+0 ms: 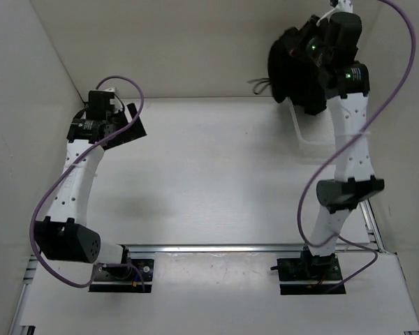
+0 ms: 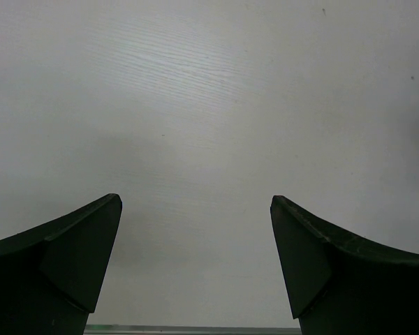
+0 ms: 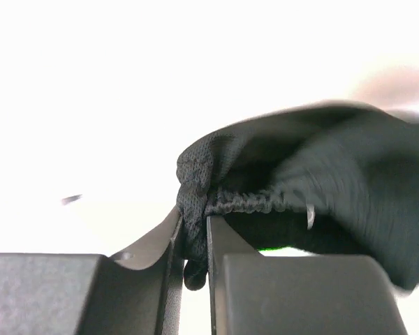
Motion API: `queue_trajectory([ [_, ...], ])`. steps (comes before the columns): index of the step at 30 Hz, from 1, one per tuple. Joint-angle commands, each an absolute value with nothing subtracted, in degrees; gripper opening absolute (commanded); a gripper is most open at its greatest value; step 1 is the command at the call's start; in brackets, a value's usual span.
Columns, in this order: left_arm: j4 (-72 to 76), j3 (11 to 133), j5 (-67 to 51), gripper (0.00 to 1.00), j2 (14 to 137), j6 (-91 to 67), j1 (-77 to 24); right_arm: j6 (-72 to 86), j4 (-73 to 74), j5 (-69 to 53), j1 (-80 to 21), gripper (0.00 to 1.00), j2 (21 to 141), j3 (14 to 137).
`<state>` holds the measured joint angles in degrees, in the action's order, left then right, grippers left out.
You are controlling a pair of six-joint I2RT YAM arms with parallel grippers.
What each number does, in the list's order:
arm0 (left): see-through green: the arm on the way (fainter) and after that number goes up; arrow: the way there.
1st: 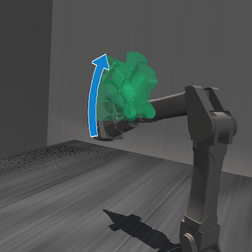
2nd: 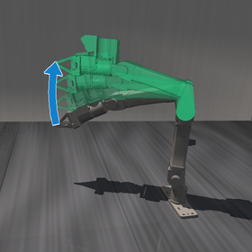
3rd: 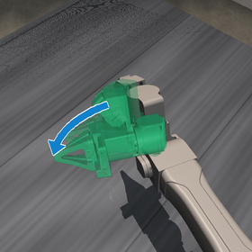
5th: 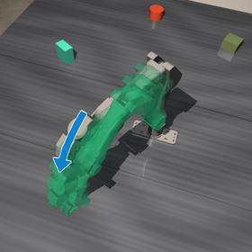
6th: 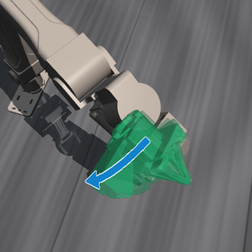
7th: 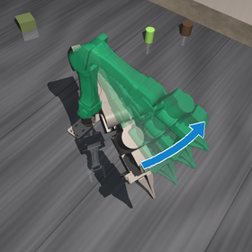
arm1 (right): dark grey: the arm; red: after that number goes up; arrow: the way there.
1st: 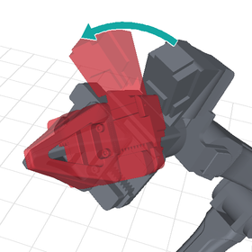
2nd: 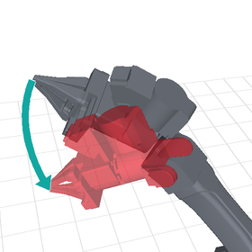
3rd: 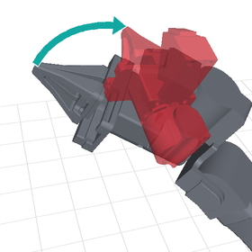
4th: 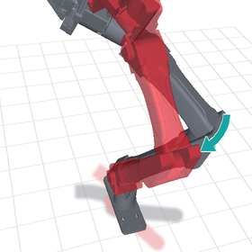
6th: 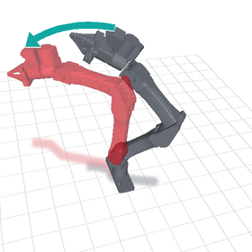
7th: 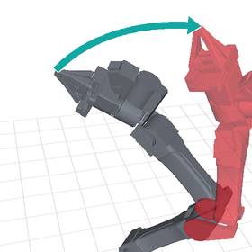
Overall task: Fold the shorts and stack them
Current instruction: Move the shorts to the center of the board
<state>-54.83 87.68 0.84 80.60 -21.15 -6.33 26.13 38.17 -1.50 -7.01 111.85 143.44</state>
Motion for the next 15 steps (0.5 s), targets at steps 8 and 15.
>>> queue_trajectory([
  [8,-61.3,91.5,-3.9,1.0,72.3,-21.4,6.5,23.0,32.1,-1.8,-33.4,0.0,85.4,108.2],
  [15,-60.7,86.4,-10.8,1.0,72.2,-20.3,6.0,36.3,33.5,8.2,-29.2,0.38,71.0,67.3],
])
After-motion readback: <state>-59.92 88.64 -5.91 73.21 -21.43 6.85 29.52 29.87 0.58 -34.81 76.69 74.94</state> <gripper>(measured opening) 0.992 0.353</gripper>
